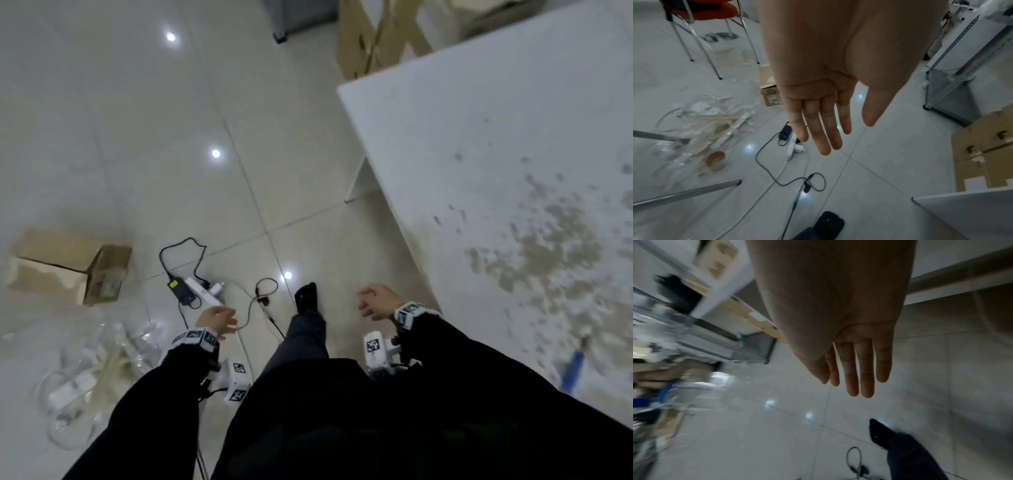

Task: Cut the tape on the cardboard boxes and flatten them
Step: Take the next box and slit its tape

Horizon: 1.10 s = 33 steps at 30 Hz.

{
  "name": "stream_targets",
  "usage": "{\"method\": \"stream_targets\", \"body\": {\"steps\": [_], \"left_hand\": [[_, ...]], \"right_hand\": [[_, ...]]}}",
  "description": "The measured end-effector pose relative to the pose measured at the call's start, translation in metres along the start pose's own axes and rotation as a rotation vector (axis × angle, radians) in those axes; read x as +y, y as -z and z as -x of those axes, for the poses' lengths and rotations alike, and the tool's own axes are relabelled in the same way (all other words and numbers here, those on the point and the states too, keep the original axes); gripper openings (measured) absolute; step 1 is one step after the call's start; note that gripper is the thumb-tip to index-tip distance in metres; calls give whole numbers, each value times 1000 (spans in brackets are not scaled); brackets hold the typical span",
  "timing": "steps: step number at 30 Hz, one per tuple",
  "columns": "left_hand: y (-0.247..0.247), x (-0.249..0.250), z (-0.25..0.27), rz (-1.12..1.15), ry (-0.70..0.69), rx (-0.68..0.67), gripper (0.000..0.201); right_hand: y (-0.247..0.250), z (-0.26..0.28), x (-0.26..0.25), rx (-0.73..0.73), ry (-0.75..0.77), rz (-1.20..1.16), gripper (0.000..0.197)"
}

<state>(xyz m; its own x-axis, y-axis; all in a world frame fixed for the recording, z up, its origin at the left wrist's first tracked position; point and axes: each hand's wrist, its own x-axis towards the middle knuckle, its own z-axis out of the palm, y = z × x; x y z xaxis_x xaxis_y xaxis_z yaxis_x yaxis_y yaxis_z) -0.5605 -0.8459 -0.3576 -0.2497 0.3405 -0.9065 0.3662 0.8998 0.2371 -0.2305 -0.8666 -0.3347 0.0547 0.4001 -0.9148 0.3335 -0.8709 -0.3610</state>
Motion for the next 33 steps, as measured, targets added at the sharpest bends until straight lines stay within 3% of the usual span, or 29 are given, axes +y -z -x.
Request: {"method": "stream_targets", "body": {"steps": [5,9,15,23,29,33], "left_hand": [[16,85,-26,13,-111,-4,13],[21,162,-51,24,-129,-56,11],[50,285,-92,-52,-132,-63,10],[137,454,-143,-46,-134,40,30],[172,600,-202,-131,-181,19,20],[183,715,-235,-275,-196,10,27]], "right_hand": [[15,-32,-43,102,-177,-151,11],[27,-67,-106,54,-221,-255,19],[51,-130,-242,69,-105,-331,13],[102,-168,-434,78,167,-225,9],[150,-220,-522,63,131,-297,8],[196,-252,-549,218,13,-466,13]]}}
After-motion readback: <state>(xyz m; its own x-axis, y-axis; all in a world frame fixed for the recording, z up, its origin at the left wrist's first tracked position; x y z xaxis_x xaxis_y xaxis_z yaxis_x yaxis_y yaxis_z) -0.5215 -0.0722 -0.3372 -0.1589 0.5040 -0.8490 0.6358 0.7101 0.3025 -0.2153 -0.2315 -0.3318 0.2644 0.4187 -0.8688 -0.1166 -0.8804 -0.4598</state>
